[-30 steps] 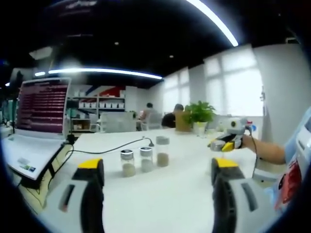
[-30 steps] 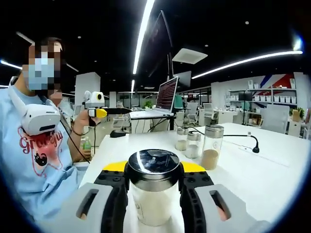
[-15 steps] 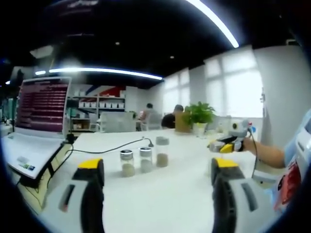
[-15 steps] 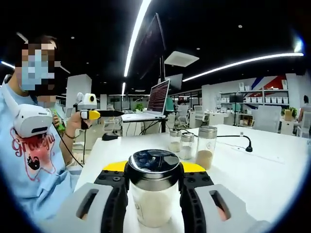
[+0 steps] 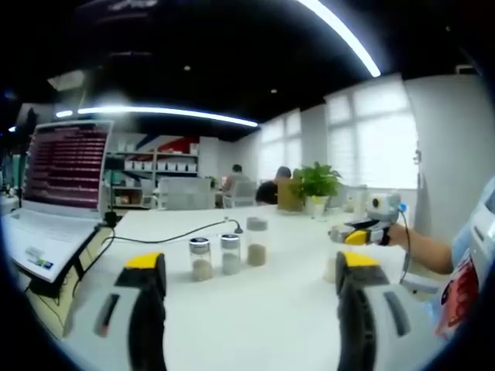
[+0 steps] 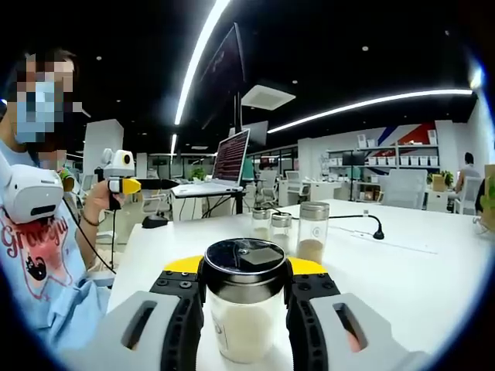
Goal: Rotate the seasoning bottle until the label or dispensing opening points toward the visible target arrow and the bottle remains upright within the marked orientation range
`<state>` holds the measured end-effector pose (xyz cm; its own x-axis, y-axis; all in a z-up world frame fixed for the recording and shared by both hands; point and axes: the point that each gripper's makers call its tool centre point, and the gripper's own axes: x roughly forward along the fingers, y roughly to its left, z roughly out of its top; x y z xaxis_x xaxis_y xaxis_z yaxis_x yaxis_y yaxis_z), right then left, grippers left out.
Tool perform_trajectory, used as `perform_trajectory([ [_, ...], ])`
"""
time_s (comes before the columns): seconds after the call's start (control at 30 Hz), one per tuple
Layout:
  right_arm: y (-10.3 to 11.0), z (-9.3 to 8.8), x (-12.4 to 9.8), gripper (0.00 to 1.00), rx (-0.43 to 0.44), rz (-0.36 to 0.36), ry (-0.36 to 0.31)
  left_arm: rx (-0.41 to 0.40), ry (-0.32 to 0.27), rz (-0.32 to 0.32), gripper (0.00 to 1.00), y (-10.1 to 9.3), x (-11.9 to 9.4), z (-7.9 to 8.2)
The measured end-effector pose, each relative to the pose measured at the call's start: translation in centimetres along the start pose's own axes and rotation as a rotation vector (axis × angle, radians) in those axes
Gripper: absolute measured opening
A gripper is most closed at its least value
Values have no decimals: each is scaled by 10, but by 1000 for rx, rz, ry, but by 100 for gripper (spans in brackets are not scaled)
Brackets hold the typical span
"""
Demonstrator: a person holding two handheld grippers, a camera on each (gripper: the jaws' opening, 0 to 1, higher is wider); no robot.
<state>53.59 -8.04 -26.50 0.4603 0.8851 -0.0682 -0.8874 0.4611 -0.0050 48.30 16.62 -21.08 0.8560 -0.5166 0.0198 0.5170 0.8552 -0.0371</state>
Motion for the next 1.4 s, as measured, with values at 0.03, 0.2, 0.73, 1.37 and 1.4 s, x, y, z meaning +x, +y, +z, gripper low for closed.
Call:
perform_trajectory([
  [0.03, 0, 0, 0, 39, 1, 0, 0, -2, -2, 1, 96, 0, 0, 0],
  [0.2, 0, 1, 2, 40, 2, 9, 7, -60, -35, -11, 95, 2, -1, 4],
  [0.73, -1, 40, 5, 62, -17, -61, -28, -19, -19, -18, 95, -2, -1, 3],
  [1.37, -29, 100, 20, 62, -12, -67, -93, 17, -8, 12, 95, 4, -6, 4],
  [1.4, -30, 102, 23, 62, -6, -62, -94, 17, -9, 12, 95, 4, -6, 4],
])
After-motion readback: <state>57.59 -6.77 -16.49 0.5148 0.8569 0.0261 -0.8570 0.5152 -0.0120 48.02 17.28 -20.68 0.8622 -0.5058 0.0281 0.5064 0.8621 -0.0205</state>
